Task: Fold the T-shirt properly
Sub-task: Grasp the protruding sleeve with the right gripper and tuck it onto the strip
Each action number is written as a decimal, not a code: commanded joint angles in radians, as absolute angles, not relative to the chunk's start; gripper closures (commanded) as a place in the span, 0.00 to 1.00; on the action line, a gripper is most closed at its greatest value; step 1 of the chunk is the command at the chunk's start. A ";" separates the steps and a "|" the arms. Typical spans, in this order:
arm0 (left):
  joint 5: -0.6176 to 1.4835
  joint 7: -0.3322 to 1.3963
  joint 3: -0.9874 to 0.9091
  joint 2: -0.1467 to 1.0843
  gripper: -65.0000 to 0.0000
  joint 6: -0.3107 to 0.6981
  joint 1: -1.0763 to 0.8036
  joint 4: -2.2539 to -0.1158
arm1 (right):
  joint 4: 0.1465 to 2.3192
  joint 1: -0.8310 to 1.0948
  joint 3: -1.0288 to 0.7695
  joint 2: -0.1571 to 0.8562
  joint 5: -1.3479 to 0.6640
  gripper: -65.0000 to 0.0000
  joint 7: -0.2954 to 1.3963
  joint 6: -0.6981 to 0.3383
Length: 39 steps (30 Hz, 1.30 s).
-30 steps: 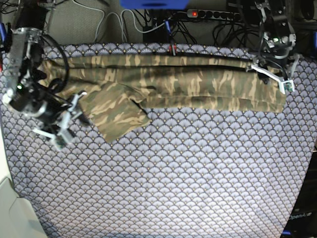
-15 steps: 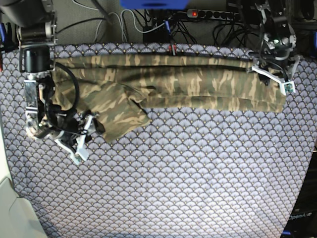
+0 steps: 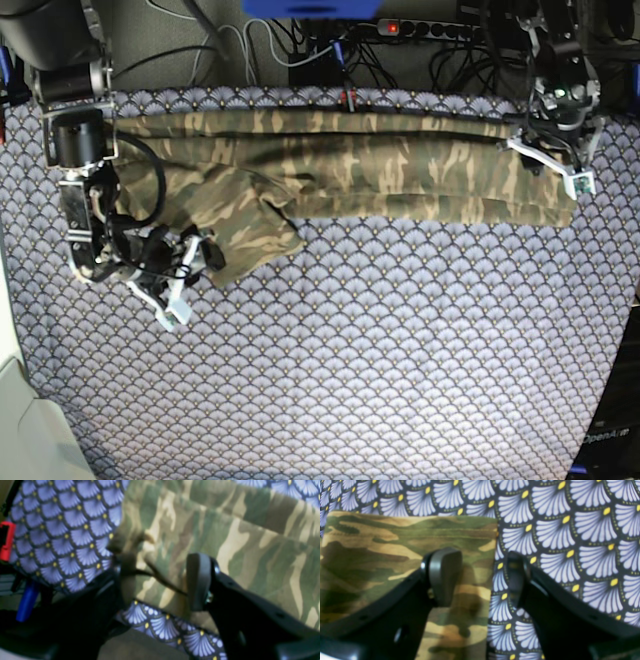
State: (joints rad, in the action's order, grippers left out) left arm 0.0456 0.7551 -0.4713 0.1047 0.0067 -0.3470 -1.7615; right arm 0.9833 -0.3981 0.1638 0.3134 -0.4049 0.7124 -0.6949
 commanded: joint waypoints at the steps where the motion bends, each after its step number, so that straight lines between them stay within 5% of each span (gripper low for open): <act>1: 0.042 0.736 -0.476 0.116 0.50 0.005 -0.337 -1.790 | 0.997 -0.423 0.159 0.309 -0.418 0.46 0.700 -0.698; 9: 0.036 0.739 -0.476 0.116 0.50 0.005 -0.331 -1.844 | 0.997 -0.417 0.159 0.295 -0.418 0.52 0.700 -0.698; 17: 0.035 0.740 -0.476 0.114 0.50 0.004 -0.334 -1.844 | 1.004 -0.415 0.157 0.298 -0.420 1.00 0.704 -0.698; 22: 0.039 0.783 -0.499 0.117 0.50 0.005 -0.332 -1.847 | 1.043 -0.374 0.157 0.300 -0.421 1.00 0.702 -0.698; 39: 0.042 0.788 -0.585 0.119 0.50 0.007 -0.369 -1.902 | 1.814 0.044 0.001 0.321 -0.421 1.00 0.805 -0.698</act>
State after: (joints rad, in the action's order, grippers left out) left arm 0.0525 0.8047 -0.5755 0.1043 0.0177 -0.3672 -1.8812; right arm 1.7985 0.0521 0.0048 0.3069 -0.4034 0.8238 -0.6930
